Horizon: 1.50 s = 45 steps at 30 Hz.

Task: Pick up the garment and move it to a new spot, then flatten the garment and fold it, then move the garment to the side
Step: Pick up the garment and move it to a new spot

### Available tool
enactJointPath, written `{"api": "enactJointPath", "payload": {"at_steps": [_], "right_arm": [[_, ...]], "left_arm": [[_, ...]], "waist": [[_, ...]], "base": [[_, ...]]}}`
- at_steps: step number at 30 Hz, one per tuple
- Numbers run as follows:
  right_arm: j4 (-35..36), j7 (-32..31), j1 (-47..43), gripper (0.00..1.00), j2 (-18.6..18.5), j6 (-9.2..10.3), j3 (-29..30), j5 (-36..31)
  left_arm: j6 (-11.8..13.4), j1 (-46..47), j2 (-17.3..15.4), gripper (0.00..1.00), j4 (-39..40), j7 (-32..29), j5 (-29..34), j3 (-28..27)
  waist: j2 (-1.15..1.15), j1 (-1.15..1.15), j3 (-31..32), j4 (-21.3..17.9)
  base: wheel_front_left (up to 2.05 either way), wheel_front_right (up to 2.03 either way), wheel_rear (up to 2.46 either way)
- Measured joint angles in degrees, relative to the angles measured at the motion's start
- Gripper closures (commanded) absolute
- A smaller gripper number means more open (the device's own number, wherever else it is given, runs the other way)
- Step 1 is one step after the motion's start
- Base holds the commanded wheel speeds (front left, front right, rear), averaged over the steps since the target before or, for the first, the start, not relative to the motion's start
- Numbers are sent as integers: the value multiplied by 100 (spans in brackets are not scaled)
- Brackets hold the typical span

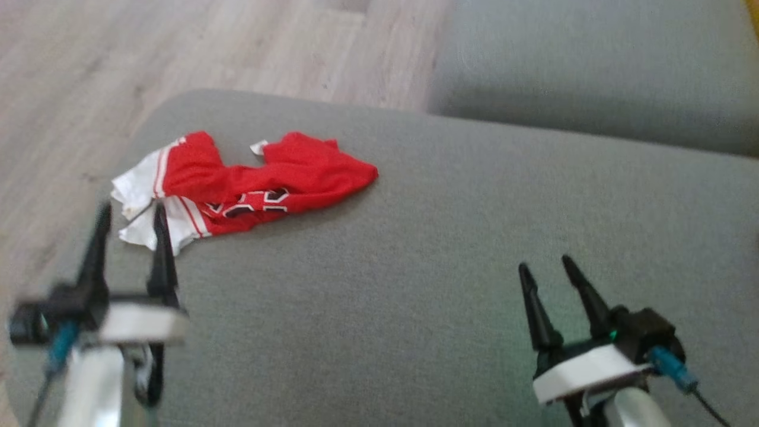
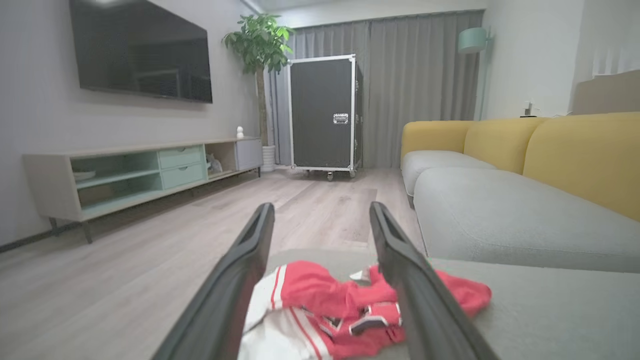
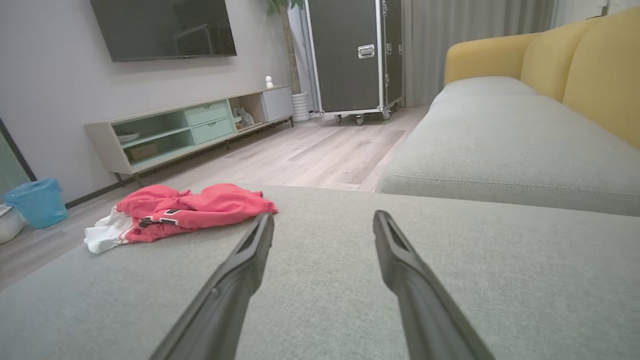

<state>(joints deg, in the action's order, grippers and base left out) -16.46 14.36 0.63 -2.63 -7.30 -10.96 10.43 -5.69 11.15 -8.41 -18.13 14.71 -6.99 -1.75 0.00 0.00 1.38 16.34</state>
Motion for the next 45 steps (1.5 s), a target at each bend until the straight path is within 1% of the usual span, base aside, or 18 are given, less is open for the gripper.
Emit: {"api": "enactJointPath", "payload": {"at_steps": [2,5,7,9,11,13,17,19,22,23,28,31,35,41,42,43,44,45], "right_arm": [[59,0,155,0,-1,0,80,-84],[172,0,380,0,-2,0,158,-169],[261,0,497,0,-4,0,207,-236],[328,1,602,0,-4,0,270,-278],[394,1,720,0,-3,0,381,-230],[439,1,853,0,-9,0,491,-257],[520,1,1015,0,-9,0,606,-297],[534,1,1048,0,-9,0,665,-296],[593,1,1053,0,-10,0,728,-296],[593,1,1053,0,-10,0,728,-296],[658,1,1091,0,-10,0,732,-335],[697,1,1213,0,-10,0,730,-347],[747,1,1338,0,-11,0,720,-347],[748,1,1345,0,-11,0,700,-347],[748,1,1345,0,-11,0,702,-347],[747,1,1345,0,-11,0,706,-347],[747,1,1345,0,-11,0,708,-347],[746,1,1345,0,-11,0,711,-347]], "left_arm": [[-48,542,-145,0,-244,-46,-1,81],[-142,1401,-361,0,-746,-423,-33,352],[-148,1906,-524,0,-1013,-617,-54,645],[-189,2385,-619,0,-1207,-754,-192,949],[-189,2868,-773,0,-1447,-1087,-396,1538],[-190,3262,-918,0,-1616,-1377,-725,2241],[-190,3766,-1230,0,-1867,-1945,-1441,3574],[-190,3886,-1418,0,-1996,-2113,-1802,4085],[-190,4023,-1621,0,-2126,-2326,-2356,4698],[-190,4023,-1621,0,-2126,-2326,-2356,4698],[-190,4290,-1749,0,-2314,-2483,-3037,5417],[-190,4469,-1801,0,-2544,-2523,-3262,5707],[-190,4662,-1773,0,-3205,-2582,-3361,5757],[-191,4760,-1514,0,-3882,-2720,-3562,5853],[-191,4819,-1490,29,-3961,-2737,-3553,5881],[-192,4872,-1459,95,-4039,-2736,-3540,5892],[-191,4902,-1436,100,-4101,-2686,-3538,5896],[-191,4914,-1423,100,-4151,-2593,-3535,5902]], "waist": [[0,0,-180,-72],[0,2,-465,-179],[0,2,-659,-249],[0,2,-859,-317],[0,2,-1060,-385],[0,2,-1242,-457],[0,2,-1543,-604],[0,2,-1661,-679],[0,0,-1813,-780],[0,0,-1813,-780],[0,1,-2055,-914],[0,1,-2184,-982],[0,1,-2316,-1049],[0,0,-2371,-1169],[0,0,-2370,-1181],[0,0,-2362,-1189],[0,0,-2354,-1195],[0,0,-2342,-1199]], "base": [[0,0,0],[0,0,0],[0,0,0],[0,0,0],[0,0,0],[0,0,0],[0,0,0],[0,0,0],[0,0,0],[0,0,0],[0,0,0],[0,0,0],[0,0,0],[0,0,0],[0,0,0],[0,0,0],[0,0,0],[0,0,0]]}}
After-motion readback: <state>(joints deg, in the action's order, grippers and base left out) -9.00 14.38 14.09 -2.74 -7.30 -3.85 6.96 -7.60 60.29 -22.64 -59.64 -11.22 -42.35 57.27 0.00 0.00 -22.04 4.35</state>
